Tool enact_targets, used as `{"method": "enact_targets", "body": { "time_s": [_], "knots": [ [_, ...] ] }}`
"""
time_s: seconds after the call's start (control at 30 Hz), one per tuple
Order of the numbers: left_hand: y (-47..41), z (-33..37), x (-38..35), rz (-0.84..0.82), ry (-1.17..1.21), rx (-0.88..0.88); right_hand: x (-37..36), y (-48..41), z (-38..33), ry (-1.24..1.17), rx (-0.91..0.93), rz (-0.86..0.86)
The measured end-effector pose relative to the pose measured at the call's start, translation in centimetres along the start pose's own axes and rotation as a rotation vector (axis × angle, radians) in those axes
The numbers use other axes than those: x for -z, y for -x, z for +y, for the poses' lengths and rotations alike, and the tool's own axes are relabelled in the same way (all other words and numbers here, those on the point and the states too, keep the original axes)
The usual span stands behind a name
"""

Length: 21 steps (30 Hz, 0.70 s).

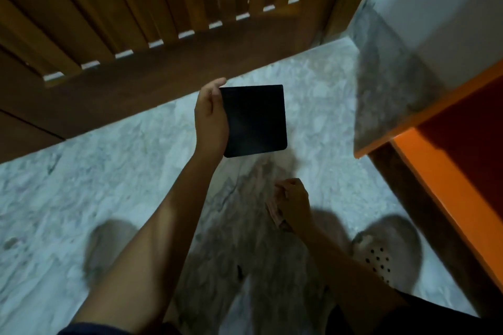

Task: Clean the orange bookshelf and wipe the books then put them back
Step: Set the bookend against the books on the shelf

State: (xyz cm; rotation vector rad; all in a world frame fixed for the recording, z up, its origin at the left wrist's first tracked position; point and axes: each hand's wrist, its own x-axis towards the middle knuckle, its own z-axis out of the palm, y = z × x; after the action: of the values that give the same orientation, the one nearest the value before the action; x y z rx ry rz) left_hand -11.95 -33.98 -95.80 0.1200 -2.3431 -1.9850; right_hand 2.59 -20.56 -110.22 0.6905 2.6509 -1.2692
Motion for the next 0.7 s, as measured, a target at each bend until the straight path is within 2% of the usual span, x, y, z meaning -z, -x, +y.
{"method": "enact_targets", "body": {
  "time_s": [0.1, 0.23, 0.43, 0.53, 0.7],
  "knots": [
    [-0.3, -2.1, -0.7, -0.018, -0.011, 0.054, -1.6, -0.2, 1.5, -0.002, -0.055, -0.048],
    [-0.5, -3.5, -1.3, -0.049, -0.033, 0.079, -2.4, -0.4, 2.7, 0.043, -0.010, -0.096],
    [0.1, -1.1, -1.6, -0.029, 0.000, 0.037, -0.7, -0.4, 1.6, 0.068, 0.059, -0.053],
    [1.0, 1.7, -1.0, -0.014, 0.048, -0.078, 2.6, -0.3, -1.1, 0.068, 0.131, 0.037],
    [4.1, 8.5, 0.4, -0.036, 0.106, -0.214, 10.8, 0.0, -8.2, -0.219, 0.225, 0.292]
  ]
}}
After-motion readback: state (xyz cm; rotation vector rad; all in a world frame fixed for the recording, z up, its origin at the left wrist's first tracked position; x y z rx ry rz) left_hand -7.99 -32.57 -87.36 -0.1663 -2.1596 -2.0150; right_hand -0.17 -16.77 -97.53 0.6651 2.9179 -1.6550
